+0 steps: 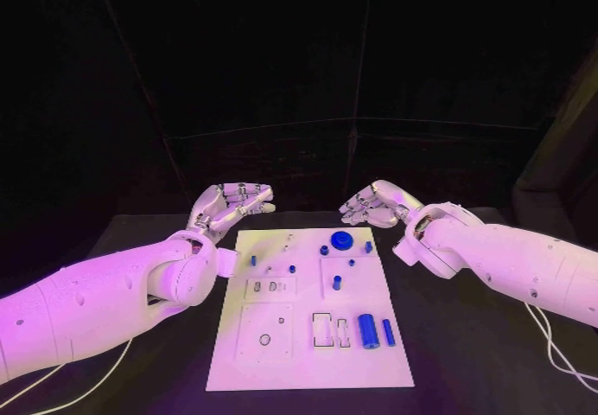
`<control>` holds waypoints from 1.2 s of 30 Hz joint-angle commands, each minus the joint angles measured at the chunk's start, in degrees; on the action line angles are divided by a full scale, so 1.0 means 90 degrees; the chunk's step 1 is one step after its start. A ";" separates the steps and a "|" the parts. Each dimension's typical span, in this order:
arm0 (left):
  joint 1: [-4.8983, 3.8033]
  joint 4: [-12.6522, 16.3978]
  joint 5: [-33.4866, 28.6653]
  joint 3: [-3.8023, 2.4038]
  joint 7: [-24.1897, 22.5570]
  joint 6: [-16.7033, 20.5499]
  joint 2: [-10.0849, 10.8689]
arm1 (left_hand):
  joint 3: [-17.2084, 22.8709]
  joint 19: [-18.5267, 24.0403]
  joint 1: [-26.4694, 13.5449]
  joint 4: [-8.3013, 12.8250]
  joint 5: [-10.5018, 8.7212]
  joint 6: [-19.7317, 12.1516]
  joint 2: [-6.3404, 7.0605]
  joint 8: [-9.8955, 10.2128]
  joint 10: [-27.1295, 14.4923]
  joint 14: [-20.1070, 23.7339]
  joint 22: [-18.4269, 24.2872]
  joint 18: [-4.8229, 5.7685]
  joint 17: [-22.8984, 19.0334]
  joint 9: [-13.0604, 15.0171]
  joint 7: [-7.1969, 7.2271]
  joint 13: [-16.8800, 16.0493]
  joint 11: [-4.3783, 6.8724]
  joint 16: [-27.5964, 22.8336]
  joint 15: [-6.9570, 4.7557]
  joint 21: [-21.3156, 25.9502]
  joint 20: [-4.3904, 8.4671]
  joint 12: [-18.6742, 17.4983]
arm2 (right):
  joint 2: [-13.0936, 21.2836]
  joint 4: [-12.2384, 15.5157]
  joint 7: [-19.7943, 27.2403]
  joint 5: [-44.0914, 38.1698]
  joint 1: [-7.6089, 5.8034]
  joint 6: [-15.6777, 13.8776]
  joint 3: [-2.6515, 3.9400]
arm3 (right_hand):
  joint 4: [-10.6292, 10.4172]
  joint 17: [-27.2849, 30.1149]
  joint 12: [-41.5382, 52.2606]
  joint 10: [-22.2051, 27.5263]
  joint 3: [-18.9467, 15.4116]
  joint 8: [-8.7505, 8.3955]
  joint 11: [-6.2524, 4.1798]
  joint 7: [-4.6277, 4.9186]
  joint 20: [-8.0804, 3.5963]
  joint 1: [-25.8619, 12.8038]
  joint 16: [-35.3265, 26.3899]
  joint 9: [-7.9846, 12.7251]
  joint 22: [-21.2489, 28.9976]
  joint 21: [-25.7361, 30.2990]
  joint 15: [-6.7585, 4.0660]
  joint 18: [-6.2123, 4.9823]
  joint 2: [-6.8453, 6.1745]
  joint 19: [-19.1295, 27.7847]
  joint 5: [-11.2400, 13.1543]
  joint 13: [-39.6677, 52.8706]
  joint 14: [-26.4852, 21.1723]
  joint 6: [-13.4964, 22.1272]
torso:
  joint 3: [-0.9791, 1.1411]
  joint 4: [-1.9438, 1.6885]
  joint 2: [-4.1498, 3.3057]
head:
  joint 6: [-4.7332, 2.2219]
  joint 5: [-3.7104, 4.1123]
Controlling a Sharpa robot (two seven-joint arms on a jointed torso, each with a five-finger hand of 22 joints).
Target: Assemble the parts on the task board
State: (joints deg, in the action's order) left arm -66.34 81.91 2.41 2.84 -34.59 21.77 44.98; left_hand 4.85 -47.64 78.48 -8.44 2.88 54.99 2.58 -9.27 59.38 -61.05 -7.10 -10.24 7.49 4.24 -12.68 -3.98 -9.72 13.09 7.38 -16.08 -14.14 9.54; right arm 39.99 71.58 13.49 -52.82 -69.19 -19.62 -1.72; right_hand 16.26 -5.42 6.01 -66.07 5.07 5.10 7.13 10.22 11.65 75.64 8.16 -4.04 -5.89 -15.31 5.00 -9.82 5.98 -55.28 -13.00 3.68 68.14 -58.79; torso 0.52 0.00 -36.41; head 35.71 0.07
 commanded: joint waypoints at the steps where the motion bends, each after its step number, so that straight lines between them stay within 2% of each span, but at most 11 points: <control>1: -0.0010 0.0186 0.0356 -0.0005 0.0130 -0.0212 0.0075 | -0.0019 -0.0054 -0.0050 0.0038 -0.0013 0.0055 -0.0036 0.0038 0.0049 -0.0047 0.0015 -0.0039 0.0011 -0.0014 0.0002 0.0009 0.0015 -0.0035 -0.0006 0.0016 0.0005 -0.0044 | -0.0079 0.0022 -0.1269 -0.2061 -0.0063 0.0377 0.0002 | 0.0024 -0.0252 -0.0116 -0.0484 0.0202 -0.0010 -0.0179 -0.0128 -0.0417 -0.0031 0.0316 -0.0011 -0.0303 -0.0702 -0.0341 -0.0079 -0.0275 -0.0943 0.0167 0.0017 0.0978 -0.0321 | -0.0025 -0.0051 -0.0193 | -0.0033 0.0042; 5: -0.0006 0.0341 0.0373 -0.0004 0.0219 -0.0225 0.0157 | -0.0041 -0.0089 -0.0092 0.0054 -0.0013 0.0059 -0.0031 0.0074 0.0053 -0.0046 0.0031 -0.0039 0.0011 -0.0030 -0.0008 0.0014 0.0007 -0.0077 -0.0002 0.0030 0.0006 -0.0091 | -0.0200 0.0034 -0.1508 -0.3025 -0.0096 0.0467 0.0004 | 0.0014 -0.0580 -0.0216 -0.0526 0.0226 -0.0087 -0.0243 -0.0119 -0.0705 -0.0040 0.0906 0.0008 -0.0641 -0.1356 -0.0535 -0.0074 -0.0419 -0.1553 0.0142 0.0008 0.1947 -0.0332 | -0.0022 -0.0074 -0.0304 | -0.0045 0.0053; 7: -0.0004 0.0396 0.0360 -0.0004 0.0249 -0.0236 0.0185 | -0.0048 -0.0112 -0.0106 0.0062 -0.0013 0.0062 -0.0028 0.0088 0.0055 -0.0046 0.0035 -0.0040 0.0011 -0.0035 -0.0010 0.0015 0.0005 -0.0093 -0.0001 0.0030 0.0007 -0.0108 | -0.0258 0.0025 -0.1558 -0.3422 -0.0104 0.0500 0.0005 | -0.0015 -0.0840 -0.0246 -0.0519 0.0257 -0.0114 -0.0264 -0.0134 -0.0780 -0.0103 0.1376 0.0012 -0.0791 -0.1635 -0.0582 -0.0074 -0.0425 -0.1771 0.0115 0.0005 0.2063 -0.0340 | -0.0022 -0.0088 -0.0347 | -0.0059 0.0080; 8: -0.0003 0.0421 0.0355 -0.0003 0.0258 -0.0241 0.0198 | -0.0054 -0.0125 -0.0115 0.0067 -0.0013 0.0064 -0.0024 0.0096 0.0056 -0.0046 0.0038 -0.0040 0.0011 -0.0038 -0.0011 0.0015 0.0004 -0.0103 0.0000 0.0030 0.0008 -0.0119 | -0.0278 0.0025 -0.1576 -0.3551 -0.0106 0.0508 0.0005 | 0.0013 -0.1206 -0.0275 -0.0464 0.0257 -0.0161 -0.0250 -0.0133 -0.0801 -0.0192 0.2069 0.0023 -0.0948 -0.1917 -0.0641 -0.0026 -0.0568 -0.1930 0.0113 -0.0004 0.2048 -0.0299 | -0.0025 -0.0099 -0.0366 | -0.0059 0.0096; 10: -0.0001 0.0475 0.0348 -0.0003 0.0276 -0.0255 0.0229 | -0.0067 -0.0150 -0.0131 0.0082 -0.0013 0.0066 -0.0011 0.0112 0.0056 -0.0044 0.0043 -0.0039 0.0011 -0.0042 -0.0011 0.0017 0.0002 -0.0124 0.0002 0.0032 0.0008 -0.0141 | -0.0333 0.0018 -0.1602 -0.3782 -0.0111 0.0521 0.0007 | 0.0003 -0.1560 -0.0267 -0.0442 0.0380 -0.0162 -0.0248 -0.0137 -0.0848 -0.0256 0.2680 0.0022 -0.1110 -0.2176 -0.0610 -0.0055 -0.0537 -0.1943 0.0099 -0.0001 0.2046 -0.0293 | -0.0035 -0.0113 -0.0412 | -0.0072 0.0118; 11: 0.0000 0.0495 0.0345 -0.0003 0.0282 -0.0265 0.0239 | -0.0072 -0.0166 -0.0138 0.0089 -0.0013 0.0068 -0.0008 0.0121 0.0057 -0.0044 0.0045 -0.0039 0.0011 -0.0044 -0.0011 0.0017 0.0001 -0.0134 0.0002 0.0030 0.0009 -0.0152 | -0.0363 0.0010 -0.1608 -0.3861 -0.0112 0.0526 0.0007 | -0.0006 -0.1777 -0.0267 -0.0409 0.0458 -0.0162 -0.0245 -0.0137 -0.0833 -0.0302 0.3009 0.0022 -0.1217 -0.2347 -0.0626 -0.0038 -0.0533 -0.1945 0.0093 -0.0001 0.2030 -0.0272 | -0.0039 -0.0113 -0.0425 | -0.0078 0.0120; 13: 0.0003 0.0538 0.0341 -0.0003 0.0288 -0.0284 0.0256 | -0.0083 -0.0245 -0.0161 0.0115 -0.0013 0.0080 -0.0010 0.0150 0.0067 -0.0051 0.0048 -0.0041 0.0013 -0.0048 -0.0010 0.0017 0.0000 -0.0169 0.0000 0.0015 0.0017 -0.0191 | -0.0421 -0.0002 -0.1625 -0.3995 -0.0114 0.0544 0.0009 | -0.0006 -0.3073 -0.0226 -0.0372 0.0666 -0.0165 -0.0235 -0.0118 -0.0814 -0.0439 0.4430 0.0021 -0.1563 -0.2884 -0.0617 -0.0038 -0.0631 -0.1900 0.0098 0.0014 0.1994 -0.0220 | -0.0044 -0.0114 -0.0464 | -0.0074 0.0130; 16: 0.0004 0.0592 0.0339 -0.0003 0.0292 -0.0303 0.0273 | -0.0087 -0.0278 -0.0171 0.0127 -0.0013 0.0086 -0.0014 0.0163 0.0073 -0.0057 0.0050 -0.0040 0.0015 -0.0049 -0.0009 0.0016 0.0001 -0.0184 -0.0002 0.0010 0.0020 -0.0207 | -0.0464 0.0010 -0.1647 -0.4097 -0.0116 0.0572 0.0010 | -0.0028 -0.4106 -0.0253 -0.0246 0.0816 -0.0159 -0.0241 -0.0112 -0.0786 -0.0507 0.5370 0.0017 -0.1819 -0.3252 -0.0587 -0.0043 -0.0672 -0.1839 0.0109 0.0003 0.2019 -0.0202 | -0.0048 -0.0117 -0.0509 | -0.0090 0.0129; 19: 0.0006 0.0628 0.0337 -0.0002 0.0301 -0.0327 0.0273 | -0.0089 -0.0300 -0.0177 0.0135 -0.0013 0.0091 -0.0018 0.0171 0.0078 -0.0060 0.0051 -0.0040 0.0016 -0.0049 -0.0008 0.0016 0.0002 -0.0195 -0.0003 0.0006 0.0022 -0.0218 | -0.0508 0.0033 -0.1672 -0.4167 -0.0116 0.0602 0.0011 | -0.0049 -0.4944 -0.0261 -0.0097 0.0913 -0.0162 -0.0229 -0.0099 -0.0739 -0.0564 0.6119 0.0018 -0.2669 -0.4005 -0.0575 0.0051 -0.0739 -0.1981 0.0119 -0.0003 0.2056 -0.0152 | -0.0051 -0.0121 -0.0531 | -0.0073 0.0139; 27: 0.0007 0.0685 0.0336 -0.0001 0.0330 -0.0343 0.0301 | -0.0111 -0.0367 -0.0217 0.0153 -0.0013 0.0104 -0.0006 0.0199 0.0090 -0.0072 0.0056 -0.0038 0.0019 -0.0050 -0.0013 0.0015 0.0000 -0.0228 -0.0006 -0.0004 0.0030 -0.0254 | -0.0573 0.0128 -0.1804 -0.4209 -0.0118 0.0834 0.0012 | -0.0098 -0.5926 -0.0255 -0.0016 0.1119 -0.0162 -0.0218 -0.0114 -0.0683 -0.0595 0.7028 0.0018 -0.3845 -0.5046 -0.0559 0.0168 -0.0795 -0.2140 0.0131 0.0000 0.2044 -0.0031 | -0.0061 -0.0140 -0.0567 | -0.0069 0.0153; 36: 0.0007 0.0732 0.0336 -0.0001 0.0349 -0.0338 0.0323 | -0.0123 -0.0388 -0.0232 0.0164 -0.0011 0.0110 0.0011 0.0210 0.0098 -0.0079 0.0060 -0.0037 0.0021 -0.0050 -0.0014 0.0015 0.0000 -0.0240 -0.0006 -0.0005 0.0033 -0.0267 | -0.0694 0.0058 -0.2025 -0.4315 -0.0118 0.1109 0.0012 | -0.0123 -0.6009 -0.0269 0.0148 0.1223 -0.0168 -0.0186 -0.0122 -0.0666 -0.0582 0.7190 0.0022 -0.4300 -0.5440 -0.0544 0.0220 -0.0824 -0.2278 0.0134 -0.0006 0.2003 0.0071 | -0.0058 -0.0138 -0.0565 | -0.0040 0.0158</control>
State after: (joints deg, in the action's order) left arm -66.20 88.30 5.02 2.88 -31.43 19.49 47.85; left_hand 3.75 -50.74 76.87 -7.34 2.88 55.61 2.56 -7.56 59.79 -61.45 -6.62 -10.22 7.63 3.87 -12.89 -3.93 -9.72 11.30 7.39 -16.08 -13.90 7.32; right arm 33.80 72.19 -3.15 -90.25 -70.10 -11.83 -1.67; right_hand 15.17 -59.46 3.76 -65.08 15.79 3.77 5.43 9.22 5.62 70.48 72.57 -3.91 -44.52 -64.07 -0.29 -8.87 -1.26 -75.37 -11.90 3.68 83.83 -58.51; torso -0.02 -1.23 -41.45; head 35.29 1.51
